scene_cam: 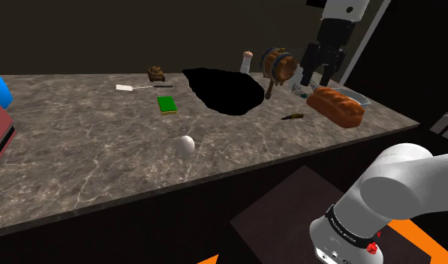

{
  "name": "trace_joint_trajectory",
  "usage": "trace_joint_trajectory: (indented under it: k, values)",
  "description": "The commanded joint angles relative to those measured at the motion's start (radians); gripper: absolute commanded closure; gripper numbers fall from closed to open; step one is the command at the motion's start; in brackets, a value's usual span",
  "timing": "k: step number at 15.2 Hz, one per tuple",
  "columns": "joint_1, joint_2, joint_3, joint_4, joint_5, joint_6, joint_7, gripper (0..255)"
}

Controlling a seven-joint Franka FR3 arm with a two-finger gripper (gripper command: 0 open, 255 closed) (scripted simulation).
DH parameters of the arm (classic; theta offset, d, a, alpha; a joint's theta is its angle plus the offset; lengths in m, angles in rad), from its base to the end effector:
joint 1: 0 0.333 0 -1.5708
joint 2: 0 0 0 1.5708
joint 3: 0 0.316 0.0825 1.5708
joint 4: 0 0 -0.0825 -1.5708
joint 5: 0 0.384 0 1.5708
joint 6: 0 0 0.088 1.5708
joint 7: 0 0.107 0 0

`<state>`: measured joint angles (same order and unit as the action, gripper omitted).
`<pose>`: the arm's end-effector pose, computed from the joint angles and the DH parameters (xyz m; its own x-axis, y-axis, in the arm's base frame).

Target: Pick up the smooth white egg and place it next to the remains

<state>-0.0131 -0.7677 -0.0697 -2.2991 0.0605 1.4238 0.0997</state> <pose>0.2957 -0.0245 0.5993 0.9820 -0.1473 -0.1181 -0.1591 -0.9824 -0.0974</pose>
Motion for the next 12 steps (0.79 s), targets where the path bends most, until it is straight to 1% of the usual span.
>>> trace_joint_trajectory:
  k: [1,6,12]
  values:
    - [0.0,0.0,0.0,0.0,0.0,0.0,0.0,0]
    - [0.009,0.051,0.091,-0.066,0.084,0.126,0.145,0]
    - [0.024,0.165,0.197,-0.099,0.172,0.29,0.308,0]
